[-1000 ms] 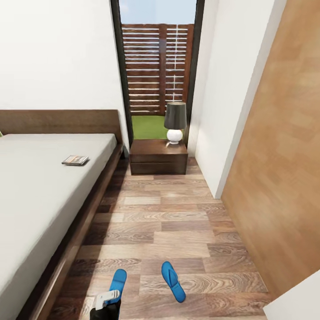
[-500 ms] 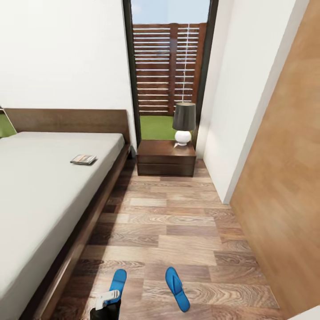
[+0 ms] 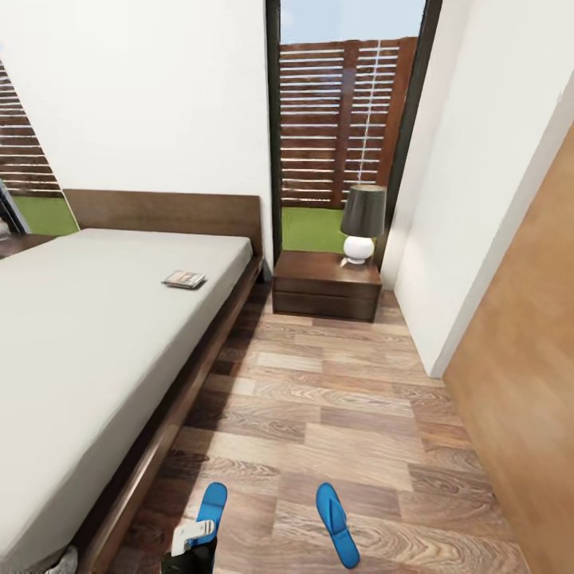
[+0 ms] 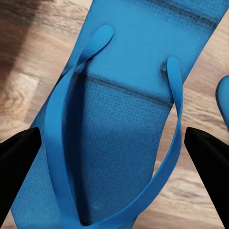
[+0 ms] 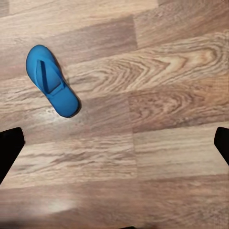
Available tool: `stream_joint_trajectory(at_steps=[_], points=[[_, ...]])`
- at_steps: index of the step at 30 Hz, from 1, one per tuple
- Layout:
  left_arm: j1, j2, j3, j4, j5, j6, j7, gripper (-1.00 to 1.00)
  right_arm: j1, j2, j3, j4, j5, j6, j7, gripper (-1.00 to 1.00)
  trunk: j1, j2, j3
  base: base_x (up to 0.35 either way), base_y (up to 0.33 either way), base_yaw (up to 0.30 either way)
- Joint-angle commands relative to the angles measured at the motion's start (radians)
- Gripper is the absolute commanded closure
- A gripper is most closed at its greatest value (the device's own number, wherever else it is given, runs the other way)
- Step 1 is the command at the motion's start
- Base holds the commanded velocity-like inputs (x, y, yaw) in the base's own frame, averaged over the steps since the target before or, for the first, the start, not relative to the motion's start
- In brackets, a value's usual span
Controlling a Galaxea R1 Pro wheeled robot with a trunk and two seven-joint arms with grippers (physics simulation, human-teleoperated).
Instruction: In the bedroom, move the book from the bed onto either nightstand, and place the two sandals side by side next to the bed.
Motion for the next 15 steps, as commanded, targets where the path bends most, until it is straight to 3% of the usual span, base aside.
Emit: stream_joint_trajectory(at_steps=[1,15], points=[[-0.001,0.0,-0.008,0.002,0.01,-0.004,-0.001,1.0,0.0,0.0,-0.002,0.0,-0.008,0.001,0.006,-1.0,0.0,0.0,-0.001,0.0,0.0,0.212],[-0.001,0.0,-0.008,0.002,0.01,-0.004,-0.001,1.0,0.0,0.0,-0.002,0.0,-0.008,0.001,0.006,-1.0,0.0,0.0,-0.001,0.0,0.0,0.21]])
